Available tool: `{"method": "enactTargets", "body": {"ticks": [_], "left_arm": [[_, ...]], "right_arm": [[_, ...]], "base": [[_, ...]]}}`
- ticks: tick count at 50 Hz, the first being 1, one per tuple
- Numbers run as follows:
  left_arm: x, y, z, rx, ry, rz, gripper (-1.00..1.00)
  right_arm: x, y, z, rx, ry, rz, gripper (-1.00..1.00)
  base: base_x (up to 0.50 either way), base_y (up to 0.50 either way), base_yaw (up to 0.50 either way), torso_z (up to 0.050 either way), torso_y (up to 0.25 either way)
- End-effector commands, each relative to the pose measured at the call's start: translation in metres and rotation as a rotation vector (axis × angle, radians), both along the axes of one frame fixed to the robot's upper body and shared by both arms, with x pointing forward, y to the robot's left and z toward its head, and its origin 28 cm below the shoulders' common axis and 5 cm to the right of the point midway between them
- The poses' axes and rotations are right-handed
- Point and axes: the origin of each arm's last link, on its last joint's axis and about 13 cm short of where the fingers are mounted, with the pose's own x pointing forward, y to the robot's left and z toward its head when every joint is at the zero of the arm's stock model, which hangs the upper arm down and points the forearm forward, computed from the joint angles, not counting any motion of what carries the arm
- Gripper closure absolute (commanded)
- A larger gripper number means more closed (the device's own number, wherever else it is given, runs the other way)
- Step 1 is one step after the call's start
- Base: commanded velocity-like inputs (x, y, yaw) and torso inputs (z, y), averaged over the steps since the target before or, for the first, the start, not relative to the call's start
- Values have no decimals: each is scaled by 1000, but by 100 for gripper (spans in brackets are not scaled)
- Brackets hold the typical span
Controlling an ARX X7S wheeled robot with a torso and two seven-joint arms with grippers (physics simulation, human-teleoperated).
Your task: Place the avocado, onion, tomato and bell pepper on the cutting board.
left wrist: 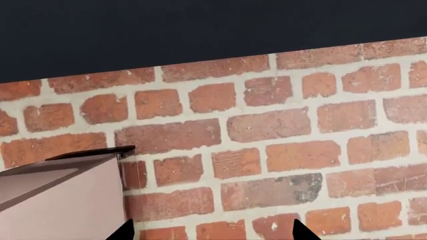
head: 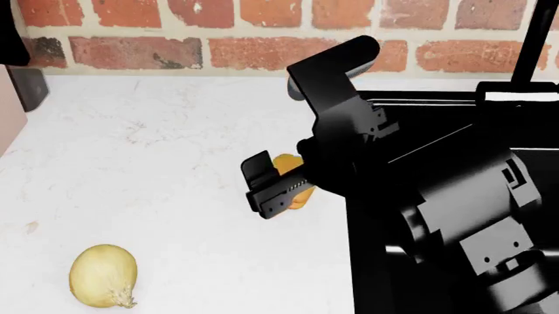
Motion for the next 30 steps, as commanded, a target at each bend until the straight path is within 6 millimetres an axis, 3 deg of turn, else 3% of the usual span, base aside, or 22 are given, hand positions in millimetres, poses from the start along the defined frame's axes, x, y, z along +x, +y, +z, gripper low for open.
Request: {"method": "enactTargets", "body": {"ticks": [1,30], "left_arm": [[0,0,-1,-1,3,0,-100],[-2,2,-1,-1,-1,5,-100]], "right_arm": [[6,1,-9,0,17,-4,-100],[8,3,-29,-15,63,-3,-100]], "base": [[0,0,0,0,0],[0,0,0,0,0]]}}
